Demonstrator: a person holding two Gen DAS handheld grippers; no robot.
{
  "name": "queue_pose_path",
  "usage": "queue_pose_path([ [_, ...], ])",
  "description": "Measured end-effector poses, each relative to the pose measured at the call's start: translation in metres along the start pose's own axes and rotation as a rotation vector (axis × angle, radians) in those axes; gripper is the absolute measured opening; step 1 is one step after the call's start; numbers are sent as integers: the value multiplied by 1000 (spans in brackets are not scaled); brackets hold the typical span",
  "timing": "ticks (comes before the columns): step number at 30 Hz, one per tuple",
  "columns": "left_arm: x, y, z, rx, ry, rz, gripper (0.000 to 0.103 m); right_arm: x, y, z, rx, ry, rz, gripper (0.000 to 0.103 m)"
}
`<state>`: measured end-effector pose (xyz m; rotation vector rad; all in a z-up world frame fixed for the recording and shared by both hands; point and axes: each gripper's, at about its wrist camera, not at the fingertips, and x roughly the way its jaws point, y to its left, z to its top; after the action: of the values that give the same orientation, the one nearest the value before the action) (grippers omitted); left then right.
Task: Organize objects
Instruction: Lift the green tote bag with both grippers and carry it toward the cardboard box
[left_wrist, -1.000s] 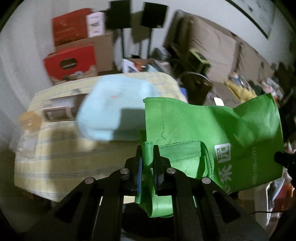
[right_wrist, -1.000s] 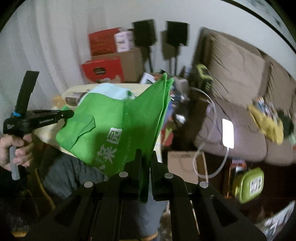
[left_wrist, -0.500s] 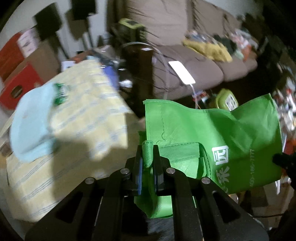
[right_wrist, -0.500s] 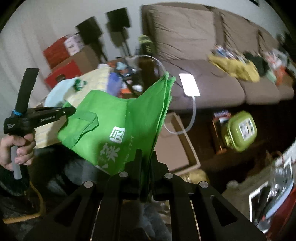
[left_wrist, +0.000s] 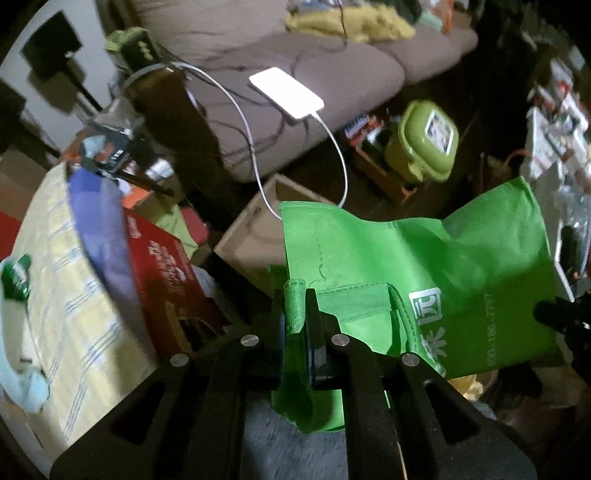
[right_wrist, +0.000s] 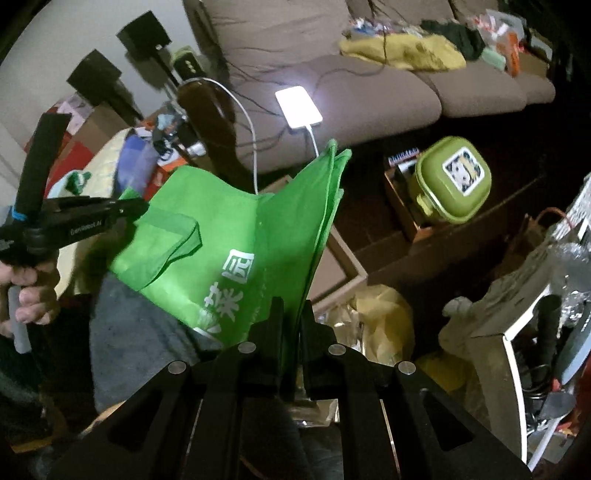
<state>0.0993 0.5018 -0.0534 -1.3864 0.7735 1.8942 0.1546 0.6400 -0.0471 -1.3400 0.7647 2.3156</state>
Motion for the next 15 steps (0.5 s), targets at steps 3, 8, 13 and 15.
queue_pose_path([
  [3,26,-12,6,39,56,21,8,21,-8,-3,24,35,14,7],
  [8,77,-28,16,77,149,50,8,65,-23,-9,62,100,32,7],
  [13,118,-32,29,107,215,84,8,97,-31,-10,90,136,57,7],
  [15,130,-32,37,118,230,96,8,110,-32,-9,95,148,61,7],
])
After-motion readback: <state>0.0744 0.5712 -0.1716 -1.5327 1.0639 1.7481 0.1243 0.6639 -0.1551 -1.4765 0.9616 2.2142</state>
